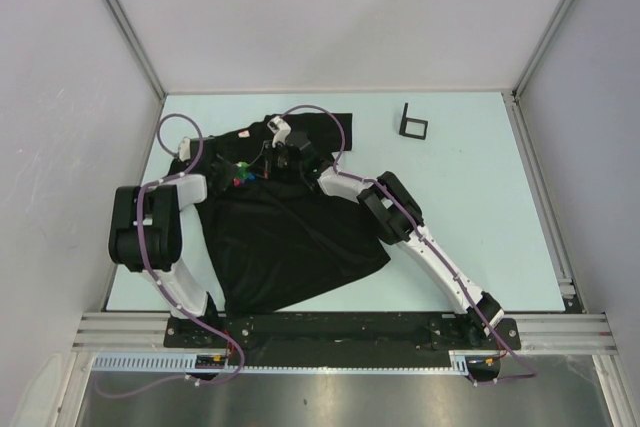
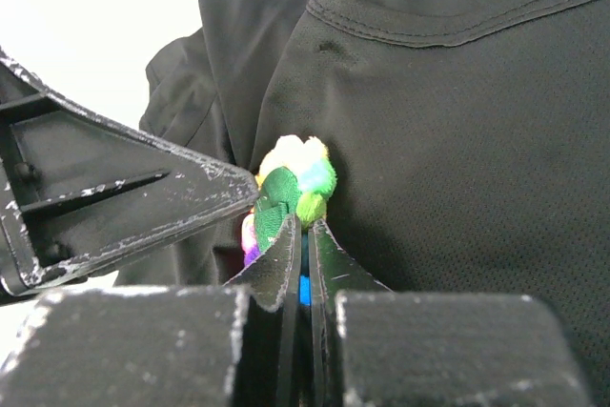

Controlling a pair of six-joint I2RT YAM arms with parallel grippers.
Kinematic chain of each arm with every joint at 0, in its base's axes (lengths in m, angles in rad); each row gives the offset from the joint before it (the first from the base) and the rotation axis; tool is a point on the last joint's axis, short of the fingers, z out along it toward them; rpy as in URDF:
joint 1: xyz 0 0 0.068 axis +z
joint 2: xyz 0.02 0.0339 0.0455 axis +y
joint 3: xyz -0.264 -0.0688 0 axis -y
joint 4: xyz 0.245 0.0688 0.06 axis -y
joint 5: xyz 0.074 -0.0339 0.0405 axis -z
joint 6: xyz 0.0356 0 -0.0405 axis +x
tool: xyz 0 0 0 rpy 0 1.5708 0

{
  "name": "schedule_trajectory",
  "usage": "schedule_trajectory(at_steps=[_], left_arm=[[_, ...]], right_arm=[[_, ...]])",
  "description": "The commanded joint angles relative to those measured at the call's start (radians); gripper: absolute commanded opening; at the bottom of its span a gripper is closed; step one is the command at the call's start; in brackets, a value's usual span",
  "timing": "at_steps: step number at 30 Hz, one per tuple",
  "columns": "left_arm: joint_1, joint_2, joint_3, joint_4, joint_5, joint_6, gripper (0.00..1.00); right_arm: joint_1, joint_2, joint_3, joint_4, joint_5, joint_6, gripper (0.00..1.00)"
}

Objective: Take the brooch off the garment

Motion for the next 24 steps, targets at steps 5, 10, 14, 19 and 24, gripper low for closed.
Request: schedule_trajectory(at_steps=[5,10,14,19,24], left_arm=[[-0.005,-0.062,-0.036,0.007,-0.030,-0.013,0.37],[-0.005,-0.030,-0.016,-0.001,-0.026,-0.030,0.34],[-0.005,-0.019,0.001,-0.009,-0.041,-0.031,0.32],[-0.005,-0.002,0.025,-0.019,-0.049,-0.027,0.29],[-0.005,0.016,0.051,-0.033,-0.053,-0.016,0.26]], right_arm=[[0.011,-0.053,-0.018,-0.030,0.017,-0.048,0.00],[0.014,-0.060,-0.027,-0.024,0.023,-0.056,0.00],[0.017,-0.060,-0.030,-0.024,0.024,-0.062,0.00],[0.023,-0.065,-0.030,-0.024,0.024,-0.074,0.00],[0.027,-0.066,-0.030,-0.027,0.026,-0.084,0.00]])
